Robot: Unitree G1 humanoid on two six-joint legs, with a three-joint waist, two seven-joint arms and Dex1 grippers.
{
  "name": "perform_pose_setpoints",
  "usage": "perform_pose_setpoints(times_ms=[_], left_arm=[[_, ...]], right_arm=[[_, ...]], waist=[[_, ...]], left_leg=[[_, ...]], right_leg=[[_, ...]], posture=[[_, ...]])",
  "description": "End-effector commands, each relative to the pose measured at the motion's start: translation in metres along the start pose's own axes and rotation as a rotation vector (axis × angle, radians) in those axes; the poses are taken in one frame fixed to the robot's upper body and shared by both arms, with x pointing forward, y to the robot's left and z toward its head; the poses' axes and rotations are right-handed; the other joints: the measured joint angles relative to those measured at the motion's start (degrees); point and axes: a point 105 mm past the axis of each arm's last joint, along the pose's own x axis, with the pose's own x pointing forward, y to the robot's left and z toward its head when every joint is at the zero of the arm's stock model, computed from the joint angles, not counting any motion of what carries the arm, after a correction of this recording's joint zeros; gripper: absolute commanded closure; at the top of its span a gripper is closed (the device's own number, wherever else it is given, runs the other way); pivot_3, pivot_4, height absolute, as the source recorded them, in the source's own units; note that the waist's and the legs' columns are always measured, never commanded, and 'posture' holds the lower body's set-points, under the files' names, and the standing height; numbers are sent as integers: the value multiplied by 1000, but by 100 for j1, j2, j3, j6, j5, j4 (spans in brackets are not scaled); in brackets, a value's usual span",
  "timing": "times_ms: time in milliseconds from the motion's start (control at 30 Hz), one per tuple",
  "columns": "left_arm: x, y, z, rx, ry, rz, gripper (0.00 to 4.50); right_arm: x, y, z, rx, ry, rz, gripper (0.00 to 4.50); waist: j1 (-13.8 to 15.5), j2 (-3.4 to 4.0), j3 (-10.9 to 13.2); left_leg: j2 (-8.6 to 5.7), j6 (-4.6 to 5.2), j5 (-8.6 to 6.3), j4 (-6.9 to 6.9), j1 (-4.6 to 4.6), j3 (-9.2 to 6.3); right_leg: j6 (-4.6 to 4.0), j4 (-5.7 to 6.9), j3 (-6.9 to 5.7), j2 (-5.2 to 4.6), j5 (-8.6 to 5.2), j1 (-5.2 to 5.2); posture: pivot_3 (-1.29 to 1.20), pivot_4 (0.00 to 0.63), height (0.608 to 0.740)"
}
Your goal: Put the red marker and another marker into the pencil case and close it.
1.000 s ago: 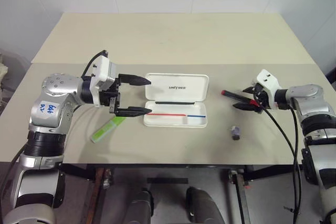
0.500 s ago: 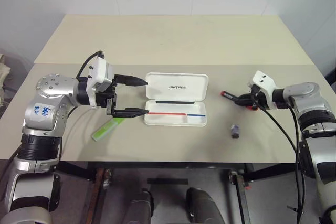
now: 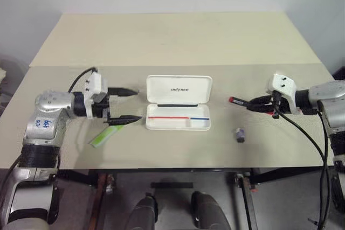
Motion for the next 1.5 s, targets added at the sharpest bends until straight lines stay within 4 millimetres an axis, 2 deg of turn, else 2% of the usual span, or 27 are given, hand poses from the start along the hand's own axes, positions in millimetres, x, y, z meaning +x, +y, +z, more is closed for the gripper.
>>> perform_pose_setpoints(times_ms=[33, 100, 167, 300, 400, 533, 667, 800, 1067, 1100, 1133, 1267, 1400, 1500], left_arm=[[-11, 4, 3, 44, 0, 36, 0], [-13, 3, -1, 34, 8, 40, 0], [-13, 3, -2, 34, 9, 40, 0], [-11, 3, -2, 36, 10, 39, 0], [-12, 2, -5, 32, 13, 43, 0], [-9, -1, -6, 30, 8, 45, 0], [-8, -3, -6, 28, 2, 48, 0], [-6, -6, -6, 25, -7, 55, 0], [-5, -9, -6, 19, -14, 65, 0], [-4, -9, -6, 18, -15, 67, 0], [-4, -9, -6, 16, -17, 68, 0], [-3, -9, -6, 15, -20, 68, 0], [-3, -9, -6, 13, -22, 68, 0], [-2, -9, -7, 10, -22, 66, 0]], right_arm=[[14, 16, 38, -18, -102, 12, 3934], [37, 33, 60, -21, -164, 58, 3934], [50, 42, 71, -15, -193, 84, 3934], [62, 47, 76, -6, -204, 93, 3934], [95, 55, 85, -51, -220, 129, 3934], [118, 56, 83, -140, -187, 144, 3934], [127, 55, 81, -171, -175, 159, 3934], [137, 52, 77, -206, -150, 152, 3934], [144, 47, 82, -241, -167, 129, 3934], [145, 47, 84, -245, -169, 130, 3167], [144, 48, 87, -248, -180, 131, 2946], [142, 49, 97, -240, -219, 133, 1466], [131, 53, 121, -229, -308, 155, 37], [116, 59, 146, -180, -427, 198, 37]], waist=[[25, 0, 0], [11, -1, -1], [26, -1, -1], [113, -2, -1], [129, -7, -4], [48, -8, -5], [37, -10, -5], [16, -11, -6], [26, -11, -6], [25, -11, -6], [24, -11, -6], [15, -11, -6], [20, -11, -6], [25, -11, -6]], left_leg=[[-1, 15, -8, 3, 1, 0], [0, 15, -7, 5, 3, 0], [3, 12, -5, 4, 4, -3], [-9, 17, -2, 6, -7, -14], [-11, 23, -6, 4, -12, -9], [-6, 17, -3, -4, -16, -3], [-8, 16, -1, 11, -62, -4], [-6, 2, 9, 13, -59, -4], [-3, 3, 10, 9, -58, -7], [-3, 2, 10, 9, -58, -7], [-3, 2, 10, 8, -58, -7], [-1, 0, 11, 6, -58, -7], [-2, -1, 12, 6, -58, -6], [-2, 0, 11, 8, -59, -7]], right_leg=[[0, 3, 1, -1, 0, 0], [-5, 5, 4, 0, 4, 0], [-10, 9, 3, 2, 7, 0], [-8, 6, 2, -5, 9, -2], [-6, -2, 4, -8, 10, -8], [-10, 10, 3, -3, 8, -29], [-7, 18, 4, -4, 10, -69], [-11, 23, 3, 0, 15, -69], [-14, 31, 4, 5, 14, -73], [-14, 31, 4, 4, 14, -73], [-14, 30, 4, 4, 14, -73], [-14, 30, 3, 6, 14, -74], [-15, 30, 4, 5, 14, -75], [-15, 32, 4, 5, 14, -75]], posture=[[0, 150, 740], [0, 150, 740], [0, 150, 740], [0, 150, 740], [0, 150, 740], [0, 150, 740], [0, 150, 740], [0, 150, 740], [0, 150, 740], [0, 150, 740], [0, 150, 740], [0, 150, 740], [0, 150, 740], [0, 150, 740]])
